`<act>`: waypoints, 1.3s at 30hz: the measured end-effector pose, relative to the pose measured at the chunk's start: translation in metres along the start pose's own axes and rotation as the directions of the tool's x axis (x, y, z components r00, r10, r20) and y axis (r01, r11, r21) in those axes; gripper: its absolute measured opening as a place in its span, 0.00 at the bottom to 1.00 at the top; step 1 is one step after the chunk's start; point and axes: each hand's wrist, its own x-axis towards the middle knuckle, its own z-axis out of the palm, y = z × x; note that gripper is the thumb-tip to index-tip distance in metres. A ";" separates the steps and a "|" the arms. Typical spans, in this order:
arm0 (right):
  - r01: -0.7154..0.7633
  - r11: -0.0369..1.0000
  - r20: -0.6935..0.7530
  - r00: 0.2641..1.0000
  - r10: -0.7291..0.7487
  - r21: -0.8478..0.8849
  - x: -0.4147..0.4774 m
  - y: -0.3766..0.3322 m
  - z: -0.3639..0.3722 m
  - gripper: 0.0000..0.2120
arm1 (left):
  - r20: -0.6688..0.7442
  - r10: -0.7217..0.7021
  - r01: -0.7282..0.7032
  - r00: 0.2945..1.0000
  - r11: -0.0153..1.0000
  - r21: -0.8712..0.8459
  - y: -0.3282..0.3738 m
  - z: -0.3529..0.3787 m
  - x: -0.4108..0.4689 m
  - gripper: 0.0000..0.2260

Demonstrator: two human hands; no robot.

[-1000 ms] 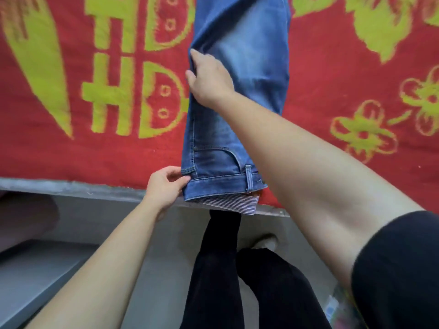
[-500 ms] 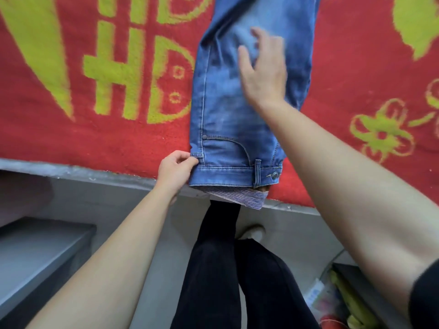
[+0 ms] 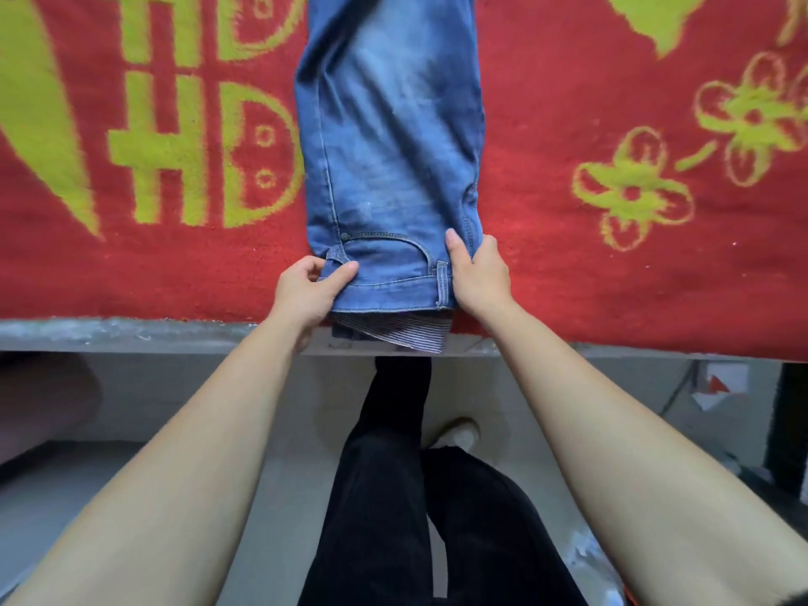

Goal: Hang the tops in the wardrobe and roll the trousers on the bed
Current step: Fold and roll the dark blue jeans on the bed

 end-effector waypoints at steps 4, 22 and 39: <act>0.059 0.992 -0.019 0.998 -0.057 0.113 -0.021 0.019 -0.017 0.22 | -0.017 0.103 -0.104 0.995 0.992 -0.070 -0.012 0.005 -0.038 0.09; 0.014 0.995 0.114 0.993 -0.002 -0.101 -0.015 0.028 -0.074 0.35 | -0.030 -0.029 0.038 0.999 0.919 0.392 -0.015 0.024 -0.048 0.18; 0.174 0.953 -0.176 0.959 -0.220 -0.247 0.158 -0.105 -0.072 0.18 | -0.152 0.579 -0.421 0.801 0.725 0.545 0.142 0.050 0.112 0.12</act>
